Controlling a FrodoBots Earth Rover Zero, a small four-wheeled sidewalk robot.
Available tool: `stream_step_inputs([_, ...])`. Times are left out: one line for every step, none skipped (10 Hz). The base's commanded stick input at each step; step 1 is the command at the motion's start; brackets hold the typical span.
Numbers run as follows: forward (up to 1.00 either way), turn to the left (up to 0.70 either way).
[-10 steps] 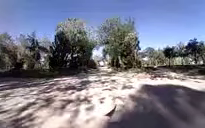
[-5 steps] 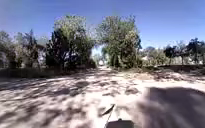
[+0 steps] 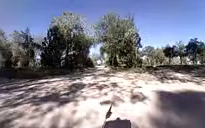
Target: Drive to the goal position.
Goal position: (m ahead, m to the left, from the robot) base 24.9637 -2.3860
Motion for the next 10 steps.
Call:
stream_step_inputs([1.0,0.03])
stream_step_inputs([1.0,0.03])
stream_step_inputs([1.0,0.03])
stream_step_inputs([1.0,0.03])
stream_step_inputs([1.0,0.03])
stream_step_inputs([1.0,0.03])
stream_step_inputs([1.0,0.03])
stream_step_inputs([1.0,0.03])
stream_step_inputs([1.0,0.03])
stream_step_inputs([1.0,0.03])
